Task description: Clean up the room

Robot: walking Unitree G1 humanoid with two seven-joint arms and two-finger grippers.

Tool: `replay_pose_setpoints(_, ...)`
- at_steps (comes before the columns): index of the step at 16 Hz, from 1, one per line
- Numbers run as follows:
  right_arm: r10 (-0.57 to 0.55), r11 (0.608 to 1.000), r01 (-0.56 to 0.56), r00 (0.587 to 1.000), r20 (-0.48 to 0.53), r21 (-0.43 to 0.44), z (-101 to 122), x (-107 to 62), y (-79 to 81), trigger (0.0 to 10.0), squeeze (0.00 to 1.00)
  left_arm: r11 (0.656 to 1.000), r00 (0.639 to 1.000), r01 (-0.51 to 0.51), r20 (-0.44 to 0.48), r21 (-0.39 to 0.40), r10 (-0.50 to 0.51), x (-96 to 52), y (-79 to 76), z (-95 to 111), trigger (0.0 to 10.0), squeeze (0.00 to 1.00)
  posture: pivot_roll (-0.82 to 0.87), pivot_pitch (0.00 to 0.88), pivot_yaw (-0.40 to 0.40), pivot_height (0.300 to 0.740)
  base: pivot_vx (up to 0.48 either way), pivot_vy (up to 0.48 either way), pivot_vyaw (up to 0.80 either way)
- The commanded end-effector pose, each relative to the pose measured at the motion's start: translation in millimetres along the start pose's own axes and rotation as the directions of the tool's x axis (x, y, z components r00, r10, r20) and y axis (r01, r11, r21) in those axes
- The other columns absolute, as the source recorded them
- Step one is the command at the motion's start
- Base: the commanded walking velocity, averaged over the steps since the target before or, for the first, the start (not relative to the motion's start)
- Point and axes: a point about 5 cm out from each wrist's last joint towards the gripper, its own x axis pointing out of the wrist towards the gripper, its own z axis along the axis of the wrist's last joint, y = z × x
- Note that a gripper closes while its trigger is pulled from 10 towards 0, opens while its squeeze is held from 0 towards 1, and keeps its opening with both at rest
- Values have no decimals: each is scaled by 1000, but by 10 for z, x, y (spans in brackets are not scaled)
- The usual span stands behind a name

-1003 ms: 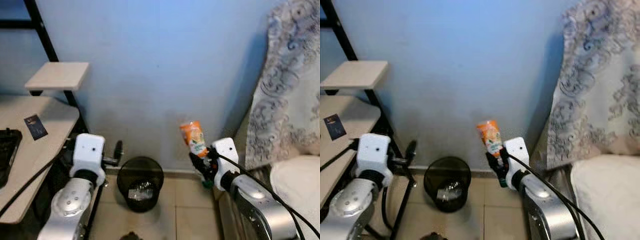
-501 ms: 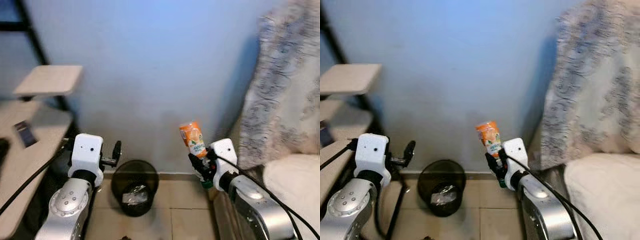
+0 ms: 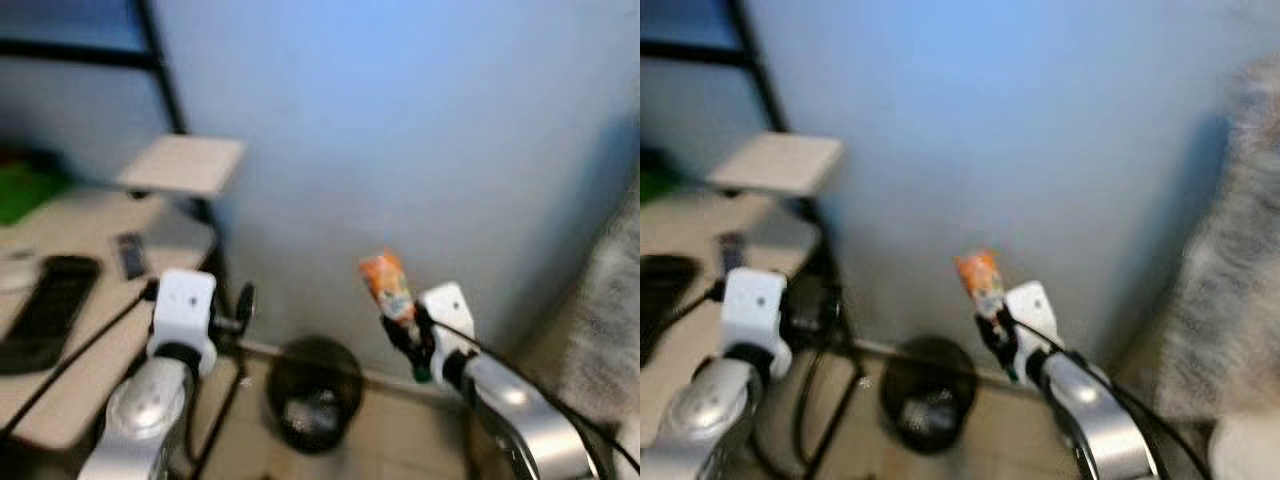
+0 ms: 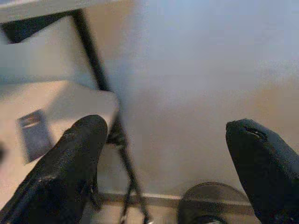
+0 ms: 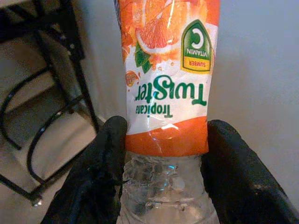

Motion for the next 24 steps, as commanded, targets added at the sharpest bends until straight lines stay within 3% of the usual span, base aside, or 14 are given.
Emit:
replay_pose_setpoints(1, 7, 1000, -7, 999, 38, 0, 90, 16, 11, 10000, 0, 1000, 1000, -8, 7, 16, 8, 0, 37, 29, 10000, 0, 74, 0, -8, 740, 334, 0, 0)
replay_pose_setpoints(9, 4, 995, -5, 1000, -11, -102, 55, 34, -65, 10000, 0, 998, 999, 49, -2, 32, -49, 14, -18, 19, 10000, 0, 68, 0, -12, 740, 328, 0, 0)
replay_pose_setpoints(12, 14, 983, -33, 994, -104, -181, -38, 65, -99, 10000, 0, 968, 971, 238, -11, 74, -238, 14, -144, 9, 10000, 0, 57, 0, -25, 740, 0, 0, 0)
replay_pose_setpoints(15, 68, 964, -115, 979, -194, -239, -157, 195, -121, 10000, 0, 894, 904, 428, -72, 133, -422, 14, -249, -28, 10000, 0, 44, 0, -38, 740, 0, 0, 0)
replay_pose_setpoints(18, 165, 921, -262, 932, -322, -286, -381, 333, -15, 10000, 0, 806, 830, 557, -117, 200, -545, 34, -273, -12, 10000, 0, 33, 24, -43, 740, 0, 0, 0)
replay_pose_setpoints(19, 161, 910, -274, 925, -344, -310, -438, 428, 18, 10000, 0, 781, 811, 585, -133, 219, -570, 55, -264, 3, 10000, 0, 29, 40, -32, 740, 0, 0, 0)
replay_pose_setpoints(21, 133, 927, -247, 920, -369, -283, -532, 647, 128, 10000, 0, 740, 784, 620, -168, 260, -597, 70, -256, 26, 10000, 0, 29, 72, -27, 740, 0, 0, 0)
replay_pose_setpoints(24, 123, 926, -249, 909, -398, -282, -649, 776, 267, 10000, 0, 691, 748, 662, -210, 290, -629, 14, -257, 4, 10000, 0, 28, 99, -22, 740, 0, 0, 0)
